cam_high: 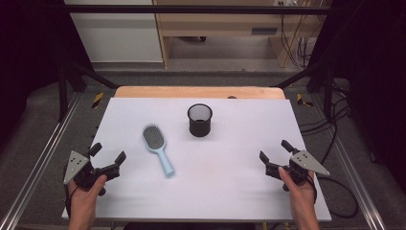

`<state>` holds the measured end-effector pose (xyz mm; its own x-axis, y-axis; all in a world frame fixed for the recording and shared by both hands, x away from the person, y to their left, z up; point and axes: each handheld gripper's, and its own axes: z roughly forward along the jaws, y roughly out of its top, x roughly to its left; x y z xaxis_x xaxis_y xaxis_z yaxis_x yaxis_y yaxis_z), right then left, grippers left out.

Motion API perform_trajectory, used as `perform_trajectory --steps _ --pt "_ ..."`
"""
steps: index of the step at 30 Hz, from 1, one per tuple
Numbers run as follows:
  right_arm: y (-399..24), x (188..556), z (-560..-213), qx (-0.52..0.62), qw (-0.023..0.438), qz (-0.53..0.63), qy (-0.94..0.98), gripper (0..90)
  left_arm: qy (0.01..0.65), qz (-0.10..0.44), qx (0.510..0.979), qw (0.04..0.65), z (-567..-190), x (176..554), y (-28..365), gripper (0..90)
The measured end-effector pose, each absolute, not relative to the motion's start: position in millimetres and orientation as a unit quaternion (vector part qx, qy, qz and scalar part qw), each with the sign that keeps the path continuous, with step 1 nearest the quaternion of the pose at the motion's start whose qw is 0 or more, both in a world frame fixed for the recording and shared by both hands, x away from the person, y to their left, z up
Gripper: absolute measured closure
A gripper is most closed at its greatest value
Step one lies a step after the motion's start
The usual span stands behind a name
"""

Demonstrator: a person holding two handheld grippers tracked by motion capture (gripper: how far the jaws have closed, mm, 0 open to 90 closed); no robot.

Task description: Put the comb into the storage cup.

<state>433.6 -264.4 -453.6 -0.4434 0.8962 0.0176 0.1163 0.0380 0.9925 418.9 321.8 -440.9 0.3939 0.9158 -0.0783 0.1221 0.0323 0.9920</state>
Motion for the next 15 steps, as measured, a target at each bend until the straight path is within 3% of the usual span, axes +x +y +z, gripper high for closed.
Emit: perform_trajectory --steps 12,15 --pt "-258.1 434.6 -456.0 0.395 0.340 0.549 0.654 6.7 0.413 0.319 0.620 0.586 -436.4 416.4 302.2 4.7" --pt "-258.5 435.0 -456.5 0.397 0.340 0.545 0.656 6.7 0.408 0.312 0.636 0.576 -436.6 416.0 292.9 10.0"
